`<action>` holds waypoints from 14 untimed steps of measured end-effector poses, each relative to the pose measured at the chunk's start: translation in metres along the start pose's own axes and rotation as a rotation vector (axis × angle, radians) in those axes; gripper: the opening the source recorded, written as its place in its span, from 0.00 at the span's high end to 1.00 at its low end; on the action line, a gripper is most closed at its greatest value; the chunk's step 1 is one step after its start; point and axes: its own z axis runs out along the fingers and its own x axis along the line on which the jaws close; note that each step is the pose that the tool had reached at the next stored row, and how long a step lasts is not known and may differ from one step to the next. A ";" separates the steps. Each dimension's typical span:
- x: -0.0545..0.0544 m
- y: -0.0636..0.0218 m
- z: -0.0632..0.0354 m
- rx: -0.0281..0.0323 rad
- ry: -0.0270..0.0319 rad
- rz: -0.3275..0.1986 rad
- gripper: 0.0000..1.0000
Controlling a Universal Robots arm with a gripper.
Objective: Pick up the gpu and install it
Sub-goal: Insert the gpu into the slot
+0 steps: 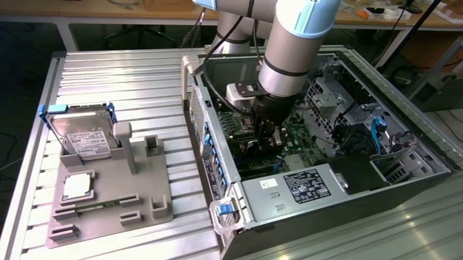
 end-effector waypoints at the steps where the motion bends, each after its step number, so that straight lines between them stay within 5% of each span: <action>1: 0.000 0.0000 0.0000 0.0000 0.0000 0.000 0.73; 9: 0.000 0.0001 0.0008 0.0004 -0.0027 0.001 0.72; 14: 0.000 0.0000 0.0001 0.0001 -0.0002 0.000 0.54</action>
